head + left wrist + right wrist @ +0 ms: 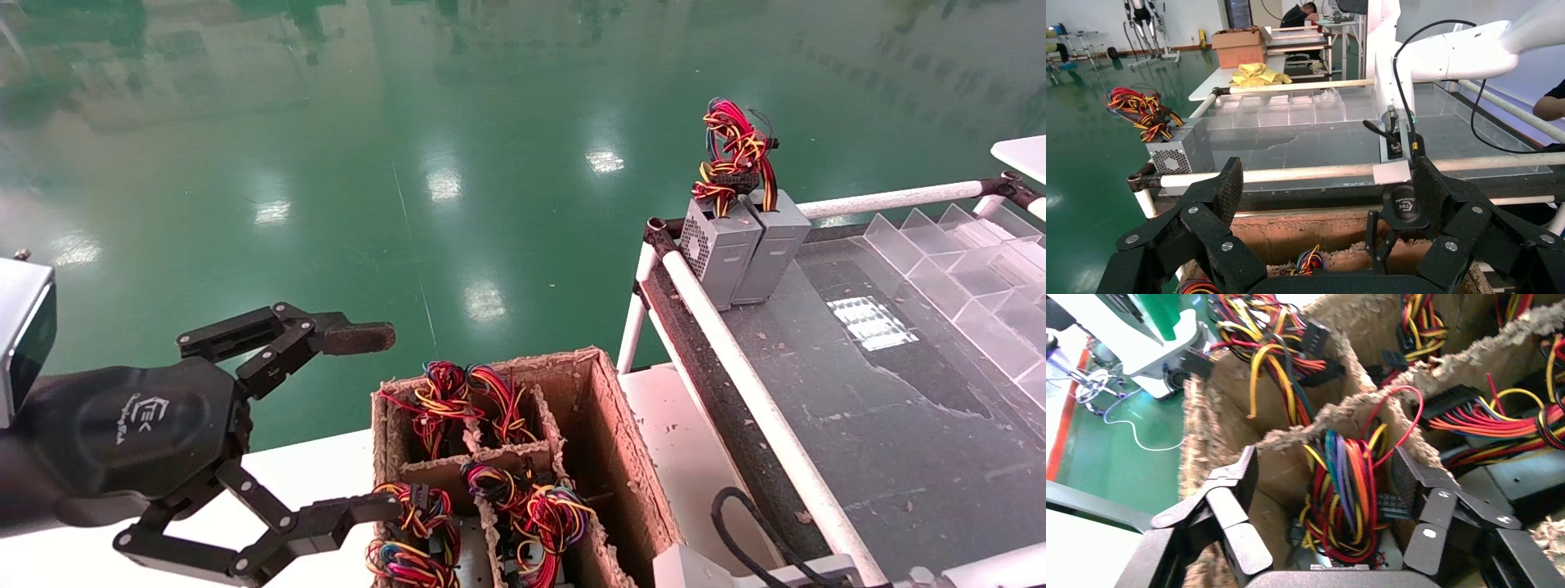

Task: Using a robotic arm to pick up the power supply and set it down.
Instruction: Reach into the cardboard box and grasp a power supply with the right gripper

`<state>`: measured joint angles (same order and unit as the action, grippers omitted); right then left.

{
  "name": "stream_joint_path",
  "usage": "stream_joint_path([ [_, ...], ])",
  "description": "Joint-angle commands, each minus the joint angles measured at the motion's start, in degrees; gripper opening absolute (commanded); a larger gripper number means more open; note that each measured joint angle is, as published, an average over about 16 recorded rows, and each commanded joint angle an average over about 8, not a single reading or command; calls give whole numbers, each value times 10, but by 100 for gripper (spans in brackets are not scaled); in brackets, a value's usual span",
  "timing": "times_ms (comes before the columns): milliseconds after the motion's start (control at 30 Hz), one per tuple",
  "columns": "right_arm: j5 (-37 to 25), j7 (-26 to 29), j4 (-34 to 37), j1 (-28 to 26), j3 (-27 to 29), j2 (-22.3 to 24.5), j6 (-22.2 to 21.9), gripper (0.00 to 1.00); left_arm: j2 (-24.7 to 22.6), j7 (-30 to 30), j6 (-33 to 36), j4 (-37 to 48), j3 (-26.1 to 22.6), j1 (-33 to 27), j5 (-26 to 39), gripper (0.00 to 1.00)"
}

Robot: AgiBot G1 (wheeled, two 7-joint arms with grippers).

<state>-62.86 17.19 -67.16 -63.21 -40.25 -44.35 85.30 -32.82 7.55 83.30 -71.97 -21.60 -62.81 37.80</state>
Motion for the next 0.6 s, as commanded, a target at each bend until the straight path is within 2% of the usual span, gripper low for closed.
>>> stream_joint_path([
  [33, -6, -2, 3, 1, -2, -5, -6, 0, 0, 0, 0, 0, 0, 0, 0, 100],
  [600, -16, -22, 56, -8, -7, -26, -4, 0, 0, 0, 0, 0, 0, 0, 0, 100],
])
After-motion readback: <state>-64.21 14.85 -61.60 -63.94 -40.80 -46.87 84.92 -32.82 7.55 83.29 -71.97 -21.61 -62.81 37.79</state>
